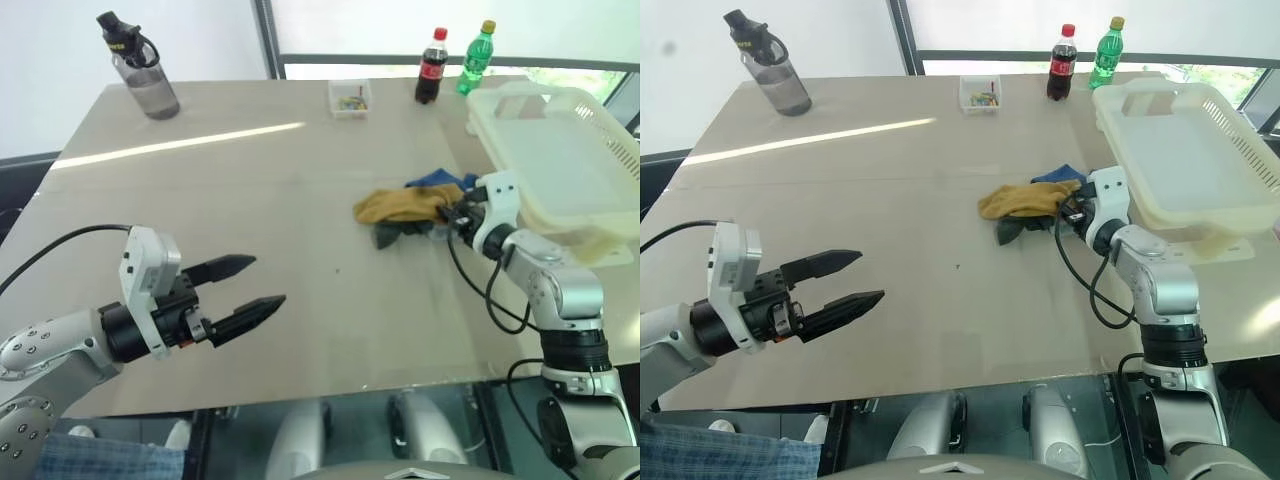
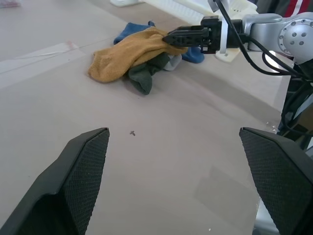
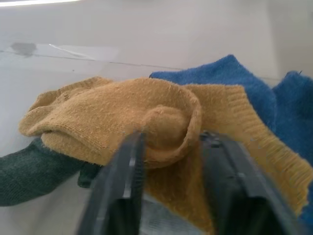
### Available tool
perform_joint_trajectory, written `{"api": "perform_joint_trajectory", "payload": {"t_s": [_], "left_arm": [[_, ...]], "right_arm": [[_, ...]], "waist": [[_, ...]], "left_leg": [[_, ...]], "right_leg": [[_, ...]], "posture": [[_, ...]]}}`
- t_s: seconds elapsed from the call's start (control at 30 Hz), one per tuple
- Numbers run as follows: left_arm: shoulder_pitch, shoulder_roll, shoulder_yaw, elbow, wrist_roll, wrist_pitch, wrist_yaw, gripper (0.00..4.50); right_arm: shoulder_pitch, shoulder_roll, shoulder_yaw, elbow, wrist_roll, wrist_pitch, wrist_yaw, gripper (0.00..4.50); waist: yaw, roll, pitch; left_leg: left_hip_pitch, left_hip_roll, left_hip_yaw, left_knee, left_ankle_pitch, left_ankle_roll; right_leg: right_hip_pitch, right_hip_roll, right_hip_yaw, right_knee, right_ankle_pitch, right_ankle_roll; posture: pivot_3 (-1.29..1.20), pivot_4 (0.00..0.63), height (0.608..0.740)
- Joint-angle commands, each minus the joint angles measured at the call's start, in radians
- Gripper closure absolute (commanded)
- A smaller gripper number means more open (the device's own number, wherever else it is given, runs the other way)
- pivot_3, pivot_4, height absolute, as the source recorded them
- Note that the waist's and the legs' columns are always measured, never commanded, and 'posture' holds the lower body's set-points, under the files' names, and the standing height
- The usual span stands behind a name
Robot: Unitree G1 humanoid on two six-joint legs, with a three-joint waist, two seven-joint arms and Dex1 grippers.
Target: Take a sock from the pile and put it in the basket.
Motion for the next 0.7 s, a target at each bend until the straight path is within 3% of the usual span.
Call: {"api": "perform_joint_trajectory", "payload": {"t_s": [0.03,0.4,0.7], "left_arm": [[-0.016,0.0,0.013,-0.001,-0.01,-0.02,-0.007,0.0],[-0.036,0.0,0.0,0.014,0.007,-0.025,-0.019,0.0],[-0.029,-0.006,-0.003,0.008,0.012,-0.024,-0.022,0.0]], "right_arm": [[0.004,-0.001,-0.025,-0.02,0.015,0.013,-0.003,4.46],[0.002,0.017,-0.033,-0.064,0.051,0.0,0.02,4.46],[0.09,-0.007,0.006,-0.245,0.246,0.094,0.196,4.46]], "waist": [[0.0,0.0,0.0],[0.0,0.0,0.0],[0.001,0.0,0.0]], "left_leg": [[0.0,0.0,0.0,0.0,0.0,0.0],[0.0,0.0,0.0,0.0,0.0,0.0],[0.0,0.0,-0.001,-0.001,0.0,0.0]], "right_leg": [[0.0,0.0,0.0,0.0,0.0,0.0],[0.0,0.0,0.0,0.0,0.0,0.0],[0.0,0.0,0.0,0.0,0.0,0.0]], "posture": [[0.0,0.15,0.74],[0.0,0.15,0.74],[0.0,0.15,0.74]]}}
